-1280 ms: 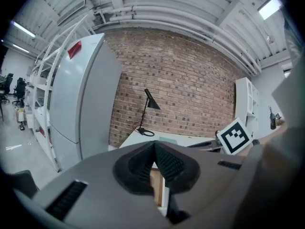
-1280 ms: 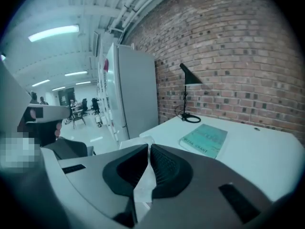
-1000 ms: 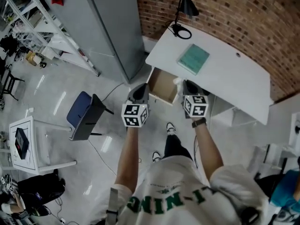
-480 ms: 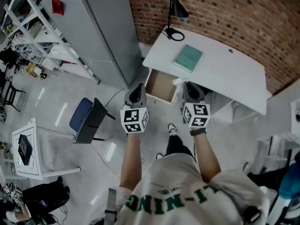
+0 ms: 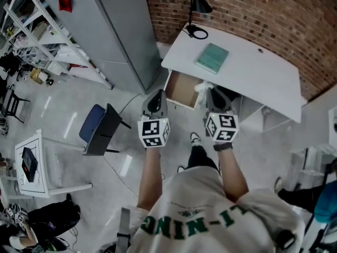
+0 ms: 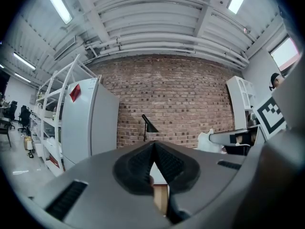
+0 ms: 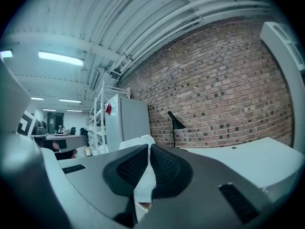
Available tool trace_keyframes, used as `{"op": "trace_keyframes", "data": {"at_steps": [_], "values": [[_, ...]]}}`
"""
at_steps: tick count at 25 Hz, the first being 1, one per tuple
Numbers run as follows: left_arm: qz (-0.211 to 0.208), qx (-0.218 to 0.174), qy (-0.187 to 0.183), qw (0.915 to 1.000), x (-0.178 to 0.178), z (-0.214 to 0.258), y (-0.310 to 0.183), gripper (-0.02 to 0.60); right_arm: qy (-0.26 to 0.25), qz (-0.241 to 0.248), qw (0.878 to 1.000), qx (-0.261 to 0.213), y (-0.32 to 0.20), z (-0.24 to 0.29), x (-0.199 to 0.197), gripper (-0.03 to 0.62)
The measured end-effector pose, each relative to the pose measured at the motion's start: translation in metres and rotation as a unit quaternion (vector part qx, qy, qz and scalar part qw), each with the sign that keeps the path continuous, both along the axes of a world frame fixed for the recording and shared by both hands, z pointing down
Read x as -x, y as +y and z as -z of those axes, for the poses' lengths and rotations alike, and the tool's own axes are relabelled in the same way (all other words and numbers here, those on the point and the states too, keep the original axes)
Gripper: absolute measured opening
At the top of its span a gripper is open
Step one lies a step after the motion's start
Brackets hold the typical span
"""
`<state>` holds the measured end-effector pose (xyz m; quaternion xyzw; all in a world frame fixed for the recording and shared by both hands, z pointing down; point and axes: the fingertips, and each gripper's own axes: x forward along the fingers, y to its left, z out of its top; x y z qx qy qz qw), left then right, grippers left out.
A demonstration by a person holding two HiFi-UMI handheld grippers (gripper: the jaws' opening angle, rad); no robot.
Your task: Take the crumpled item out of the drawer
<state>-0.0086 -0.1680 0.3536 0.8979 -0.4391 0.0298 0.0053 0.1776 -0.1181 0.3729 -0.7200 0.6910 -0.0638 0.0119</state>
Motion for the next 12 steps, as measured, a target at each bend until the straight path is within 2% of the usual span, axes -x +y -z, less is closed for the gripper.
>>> {"op": "trace_keyframes", "data": {"at_steps": [12], "values": [[0.010, 0.009, 0.010, 0.9999, 0.000, -0.011, -0.012, -0.005, 0.020, 0.018, 0.999, 0.019, -0.017, -0.014, 0.001, 0.020]]}}
